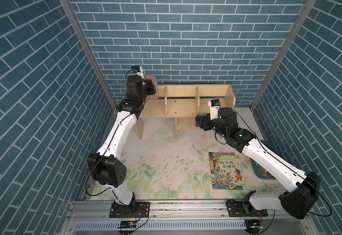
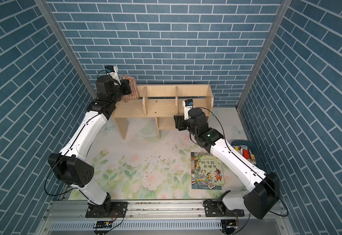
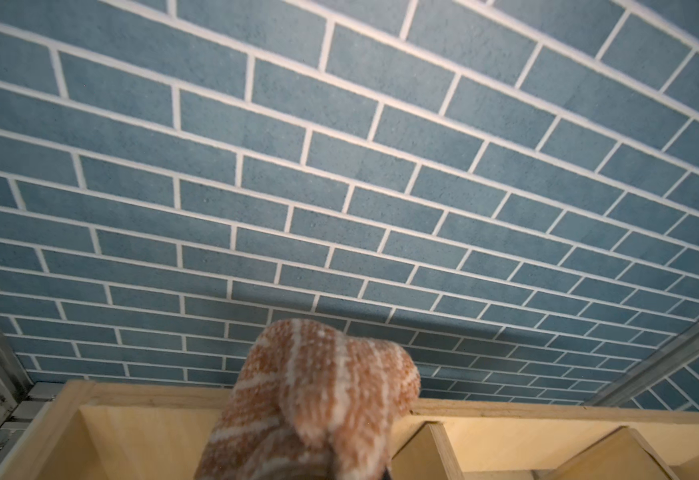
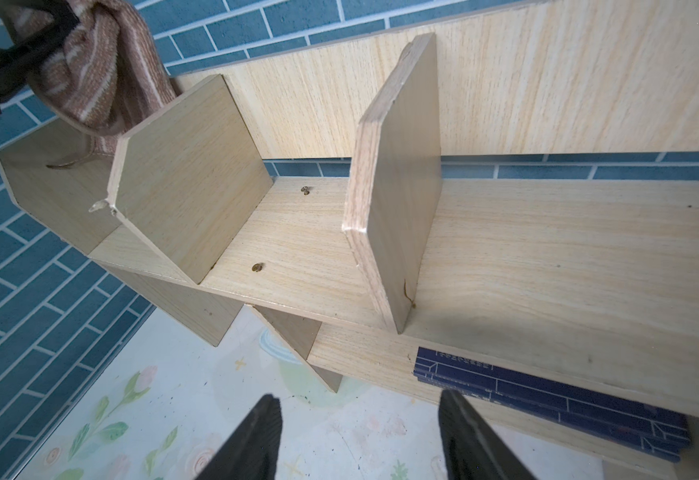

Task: Wipe the bookshelf clean with a cloth
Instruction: Hold the shelf at the center of the board.

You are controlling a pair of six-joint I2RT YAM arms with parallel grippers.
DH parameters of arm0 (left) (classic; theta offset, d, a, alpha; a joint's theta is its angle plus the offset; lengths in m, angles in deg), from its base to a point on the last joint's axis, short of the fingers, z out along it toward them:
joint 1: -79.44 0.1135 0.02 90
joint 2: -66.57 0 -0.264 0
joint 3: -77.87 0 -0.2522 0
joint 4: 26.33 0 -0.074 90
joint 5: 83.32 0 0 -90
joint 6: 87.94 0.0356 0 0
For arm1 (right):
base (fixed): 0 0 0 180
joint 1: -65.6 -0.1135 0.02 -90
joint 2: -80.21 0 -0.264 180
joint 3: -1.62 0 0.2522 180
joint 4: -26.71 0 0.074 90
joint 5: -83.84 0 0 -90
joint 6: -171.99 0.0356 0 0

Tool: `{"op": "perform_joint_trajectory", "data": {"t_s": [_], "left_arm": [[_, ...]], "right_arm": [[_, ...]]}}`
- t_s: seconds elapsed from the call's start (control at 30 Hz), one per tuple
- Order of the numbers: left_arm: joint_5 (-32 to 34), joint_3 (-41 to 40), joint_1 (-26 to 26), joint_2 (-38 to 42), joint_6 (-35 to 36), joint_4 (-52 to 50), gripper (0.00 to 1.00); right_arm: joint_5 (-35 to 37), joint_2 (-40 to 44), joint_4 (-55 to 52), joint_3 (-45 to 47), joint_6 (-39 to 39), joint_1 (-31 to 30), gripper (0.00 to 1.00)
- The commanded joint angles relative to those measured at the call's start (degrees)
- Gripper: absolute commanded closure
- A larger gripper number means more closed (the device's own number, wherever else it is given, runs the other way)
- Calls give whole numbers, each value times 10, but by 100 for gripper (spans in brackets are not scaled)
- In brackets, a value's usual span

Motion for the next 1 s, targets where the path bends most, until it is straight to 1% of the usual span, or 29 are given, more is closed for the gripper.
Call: {"op": "perform_joint_trajectory", "data": {"t_s": [0.0,0.1,0.17,0.27,0.4,0.5,0.6,0.67,0.83,0.97], "left_arm": [[55,20,45,10,0,-16,100],[83,11,75,25,-10,-48,100],[88,-16,88,41,-20,-50,100],[97,-69,90,70,-31,-40,100],[73,-107,90,82,-52,-21,100],[19,-109,83,74,-68,7,100],[-13,-102,61,63,-66,49,100],[-25,-83,46,47,-65,61,100],[-63,1,0,-10,-47,43,100],[-118,48,-42,-42,-15,20,100]], "right_arm": [[26,4,-21,-15,14,-6,36],[31,8,-22,-14,15,-8,36],[32,9,-21,-13,15,-10,37],[31,14,-20,-8,16,-12,36],[31,18,-24,-6,14,-13,36],[31,21,-28,-6,11,-13,36],[33,23,-30,-6,11,-13,36],[33,24,-31,-7,11,-13,37],[41,21,-39,-15,10,-13,36],[48,21,-46,-21,10,-13,36]]}}
